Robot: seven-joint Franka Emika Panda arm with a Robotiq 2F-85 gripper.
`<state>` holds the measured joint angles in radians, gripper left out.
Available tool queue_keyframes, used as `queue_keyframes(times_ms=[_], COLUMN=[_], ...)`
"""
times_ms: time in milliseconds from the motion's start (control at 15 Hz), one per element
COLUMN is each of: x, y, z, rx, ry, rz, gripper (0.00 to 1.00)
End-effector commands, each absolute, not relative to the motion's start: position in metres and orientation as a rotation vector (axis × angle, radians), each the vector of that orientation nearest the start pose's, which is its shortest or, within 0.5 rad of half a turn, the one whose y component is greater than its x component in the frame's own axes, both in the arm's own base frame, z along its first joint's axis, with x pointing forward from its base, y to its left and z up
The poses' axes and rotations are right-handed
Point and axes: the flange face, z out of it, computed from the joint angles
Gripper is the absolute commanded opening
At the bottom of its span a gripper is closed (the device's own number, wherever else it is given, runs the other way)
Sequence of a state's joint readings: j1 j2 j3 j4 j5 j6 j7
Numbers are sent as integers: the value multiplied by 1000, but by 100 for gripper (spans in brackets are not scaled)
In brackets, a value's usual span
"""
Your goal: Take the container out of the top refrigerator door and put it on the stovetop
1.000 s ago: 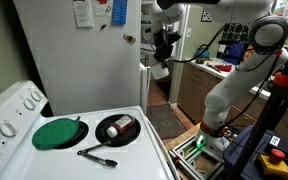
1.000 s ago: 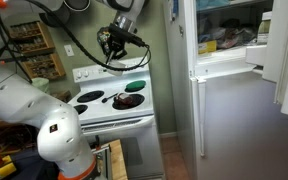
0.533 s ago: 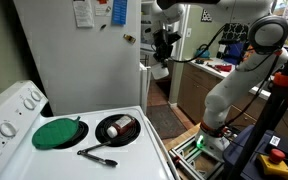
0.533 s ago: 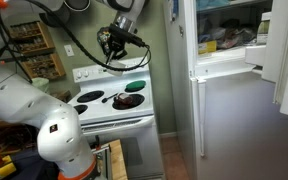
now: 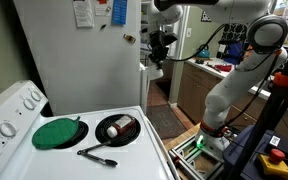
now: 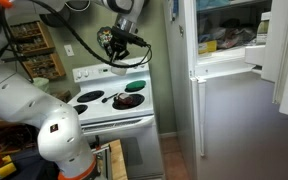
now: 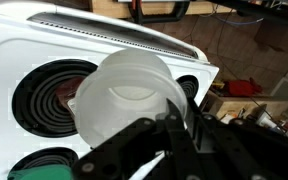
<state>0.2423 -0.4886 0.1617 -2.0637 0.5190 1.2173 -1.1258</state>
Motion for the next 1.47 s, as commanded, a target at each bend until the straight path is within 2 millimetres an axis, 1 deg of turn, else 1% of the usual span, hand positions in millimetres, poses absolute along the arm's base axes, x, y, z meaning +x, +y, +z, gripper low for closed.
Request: queue_keyframes(times_ms=[0,133,200,267,333,467,533,667,733,867,933,1000,1067,1200,1400], x=[297,297,297,300,301,307,310,317,322,336,342,335,341,347,346], y=[214,214,214,220,231,252,264,288,298,311,315,310,314,316,316], z=[611,611,611,606,601,588,580,564,553,536,529,544,536,528,529], rx=[-1817,-1816,-1816,-1786,-1741,-1707,-1698,-1680,-1675,-1724,-1747,-1727,-1738,-1744,-1745], ry=[-1850,-1851,-1851,-1893,-1933,-2011,-2066,-2115,-2107,-2111,-2121,-2092,-2096,-2092,-2094], rz=[233,232,232,224,186,139,114,63,45,4,-24,3,-8,-5,-8], gripper=[12,12,5,5,5,5,5,5,5,5,4,12,12,12,12])
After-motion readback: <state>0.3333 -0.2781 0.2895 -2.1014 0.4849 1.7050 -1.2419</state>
